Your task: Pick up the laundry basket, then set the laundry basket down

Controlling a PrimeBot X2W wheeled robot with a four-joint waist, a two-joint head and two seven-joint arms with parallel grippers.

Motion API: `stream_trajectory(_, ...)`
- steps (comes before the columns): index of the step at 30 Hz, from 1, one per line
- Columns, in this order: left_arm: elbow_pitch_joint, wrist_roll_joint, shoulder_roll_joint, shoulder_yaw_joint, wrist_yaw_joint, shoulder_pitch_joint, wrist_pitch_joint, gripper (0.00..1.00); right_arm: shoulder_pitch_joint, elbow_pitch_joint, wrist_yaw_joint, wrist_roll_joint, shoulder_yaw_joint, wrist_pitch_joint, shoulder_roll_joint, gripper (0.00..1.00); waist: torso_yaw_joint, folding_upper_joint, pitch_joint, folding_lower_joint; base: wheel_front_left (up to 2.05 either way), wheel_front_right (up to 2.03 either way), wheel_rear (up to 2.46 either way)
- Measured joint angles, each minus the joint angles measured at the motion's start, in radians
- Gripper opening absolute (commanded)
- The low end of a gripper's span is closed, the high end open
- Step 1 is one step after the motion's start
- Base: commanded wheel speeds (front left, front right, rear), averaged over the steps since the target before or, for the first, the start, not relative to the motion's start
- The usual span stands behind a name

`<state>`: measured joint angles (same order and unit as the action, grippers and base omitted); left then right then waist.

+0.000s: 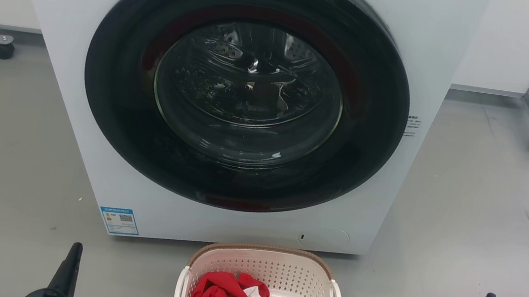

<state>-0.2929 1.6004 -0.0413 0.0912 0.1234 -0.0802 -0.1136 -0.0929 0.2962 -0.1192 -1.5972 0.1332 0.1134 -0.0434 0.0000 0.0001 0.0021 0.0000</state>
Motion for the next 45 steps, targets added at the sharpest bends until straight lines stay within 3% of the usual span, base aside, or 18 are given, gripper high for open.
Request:
stream_trajectory(15,-0.012,0.0,0.003,-0.002,-0.001,0.008,0.0,0.0,0.006,0.012,0.001,0.0,-0.002,0.0,0.002,0.0,0.0,0.0,0.0,0.0,0.0,0.0,0.0)
stream_trajectory(16,-0.023,0.0,0.006,-0.003,-0.001,0.017,0.0,1.0,0.014,0.023,0.002,0.0,-0.002,0.0,0.006,1.0,0.0,0.0,0.0,0.0,0.0,0.0,0.0)
stream_trajectory(35,-0.037,0.0,0.01,-0.032,-0.002,0.02,0.034,1.0,0.02,0.034,0.005,0.033,-0.018,-0.044,0.013,1.0,-0.004,0.0,0.001,0.0,0.0,0.0,0.0)
stream_trajectory(45,-0.031,-0.048,0.002,-0.059,-0.002,-0.001,0.076,1.0,0.002,0.035,0.005,0.143,-0.055,-0.095,-0.015,1.0,-0.007,0.0,0.002,0.0,0.0,0.0,0.0)
